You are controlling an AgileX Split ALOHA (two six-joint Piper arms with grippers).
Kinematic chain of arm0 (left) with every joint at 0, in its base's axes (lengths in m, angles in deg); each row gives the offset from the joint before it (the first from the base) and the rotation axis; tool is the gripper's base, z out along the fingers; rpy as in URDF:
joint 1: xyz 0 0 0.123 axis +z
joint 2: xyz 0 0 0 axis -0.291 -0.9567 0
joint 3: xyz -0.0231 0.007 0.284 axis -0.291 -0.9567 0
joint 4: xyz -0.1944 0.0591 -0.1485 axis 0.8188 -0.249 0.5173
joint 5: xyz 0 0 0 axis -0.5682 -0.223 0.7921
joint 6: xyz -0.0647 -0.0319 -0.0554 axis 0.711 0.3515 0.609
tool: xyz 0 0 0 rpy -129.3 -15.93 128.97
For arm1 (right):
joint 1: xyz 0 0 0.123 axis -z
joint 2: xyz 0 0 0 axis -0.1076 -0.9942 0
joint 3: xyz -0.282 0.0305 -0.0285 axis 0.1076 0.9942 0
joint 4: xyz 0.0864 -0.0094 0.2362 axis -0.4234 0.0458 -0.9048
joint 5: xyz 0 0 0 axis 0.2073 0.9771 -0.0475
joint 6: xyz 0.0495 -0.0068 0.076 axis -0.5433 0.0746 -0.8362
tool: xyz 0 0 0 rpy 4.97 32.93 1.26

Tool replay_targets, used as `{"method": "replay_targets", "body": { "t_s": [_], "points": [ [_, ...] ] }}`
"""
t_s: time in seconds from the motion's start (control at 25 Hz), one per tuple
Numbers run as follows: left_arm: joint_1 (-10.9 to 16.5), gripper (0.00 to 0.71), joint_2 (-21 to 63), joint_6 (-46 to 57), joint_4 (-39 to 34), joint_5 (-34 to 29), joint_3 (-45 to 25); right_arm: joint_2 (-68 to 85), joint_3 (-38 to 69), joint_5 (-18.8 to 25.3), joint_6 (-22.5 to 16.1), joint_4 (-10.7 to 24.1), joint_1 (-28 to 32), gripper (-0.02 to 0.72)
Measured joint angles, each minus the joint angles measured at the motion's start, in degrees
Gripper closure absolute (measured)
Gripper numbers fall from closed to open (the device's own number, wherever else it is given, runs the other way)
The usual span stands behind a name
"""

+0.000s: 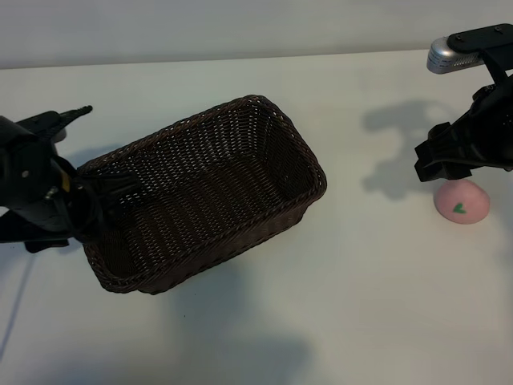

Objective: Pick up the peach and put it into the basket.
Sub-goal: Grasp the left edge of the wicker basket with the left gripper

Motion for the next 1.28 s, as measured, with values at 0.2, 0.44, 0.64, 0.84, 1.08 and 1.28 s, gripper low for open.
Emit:
{"method": "replay_targets", "body": {
  "t_s": [0.2,0.44,0.64,0.84,1.08,1.28],
  "points": [
    [0.0,0.131,-3.3,0.2,0.1,3.0,0.0,0.0,0.0,0.2,0.0,-0.1,0.0,0.109],
    [0.0,0.131,-7.2,0.2,0.1,6.7,0.0,0.0,0.0,0.2,0.0,-0.1,0.0,0.109],
    [0.0,0.131,-9.5,0.3,0.1,8.3,-0.1,0.0,0.0,0.2,0.0,-0.1,0.0,0.109],
    [0.0,0.131,-9.9,1.1,0.1,12.1,-2.0,0.0,0.0,0.2,0.0,-0.1,0.0,0.109],
    [0.0,0.136,-9.9,1.7,0.1,14.2,-3.4,0.0,0.0,0.2,0.0,-0.2,0.0,0.109],
    [0.0,0.262,-9.9,2.6,0.5,14.3,-3.4,0.0,0.0,0.2,0.0,-0.2,0.0,0.109]
  ]
}}
